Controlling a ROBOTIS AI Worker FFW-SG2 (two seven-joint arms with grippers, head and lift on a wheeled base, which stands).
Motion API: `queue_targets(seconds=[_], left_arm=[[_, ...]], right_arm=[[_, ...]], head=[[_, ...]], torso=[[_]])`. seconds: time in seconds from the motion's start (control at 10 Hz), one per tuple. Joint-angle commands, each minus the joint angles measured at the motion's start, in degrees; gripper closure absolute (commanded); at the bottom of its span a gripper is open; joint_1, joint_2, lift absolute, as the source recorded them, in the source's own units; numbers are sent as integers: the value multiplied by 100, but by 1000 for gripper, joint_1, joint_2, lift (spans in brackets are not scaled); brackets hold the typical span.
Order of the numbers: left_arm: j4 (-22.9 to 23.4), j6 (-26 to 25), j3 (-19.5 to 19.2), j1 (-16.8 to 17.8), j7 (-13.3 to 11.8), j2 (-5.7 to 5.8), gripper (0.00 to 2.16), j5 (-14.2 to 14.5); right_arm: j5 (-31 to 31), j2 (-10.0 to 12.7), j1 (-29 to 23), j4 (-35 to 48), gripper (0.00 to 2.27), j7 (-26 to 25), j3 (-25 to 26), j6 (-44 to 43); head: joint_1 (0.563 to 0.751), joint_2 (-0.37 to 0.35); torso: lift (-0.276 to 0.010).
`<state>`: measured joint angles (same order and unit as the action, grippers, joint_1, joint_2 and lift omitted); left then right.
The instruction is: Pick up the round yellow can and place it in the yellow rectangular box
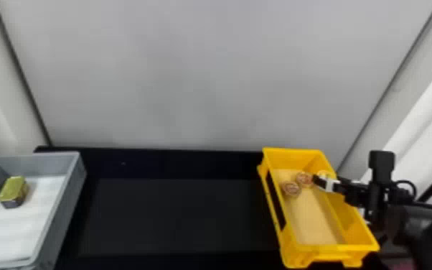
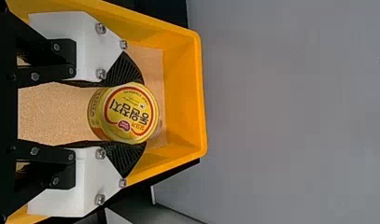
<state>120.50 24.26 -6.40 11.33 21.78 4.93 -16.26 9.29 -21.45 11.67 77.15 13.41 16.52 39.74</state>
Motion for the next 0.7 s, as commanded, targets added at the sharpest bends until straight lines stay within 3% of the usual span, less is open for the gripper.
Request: queue_targets(seconds=[0.0, 0.6], left_arm=[[-1, 0, 6, 1, 2, 0, 450, 0], [-9, 0, 6, 18, 2, 0, 450, 0]], right_arm=[[3, -17, 11, -16, 734, 5, 27, 9], [82, -43, 90, -649, 734, 5, 53, 53]], head=[[641, -169], [641, -169]], torso=[[0], [0]])
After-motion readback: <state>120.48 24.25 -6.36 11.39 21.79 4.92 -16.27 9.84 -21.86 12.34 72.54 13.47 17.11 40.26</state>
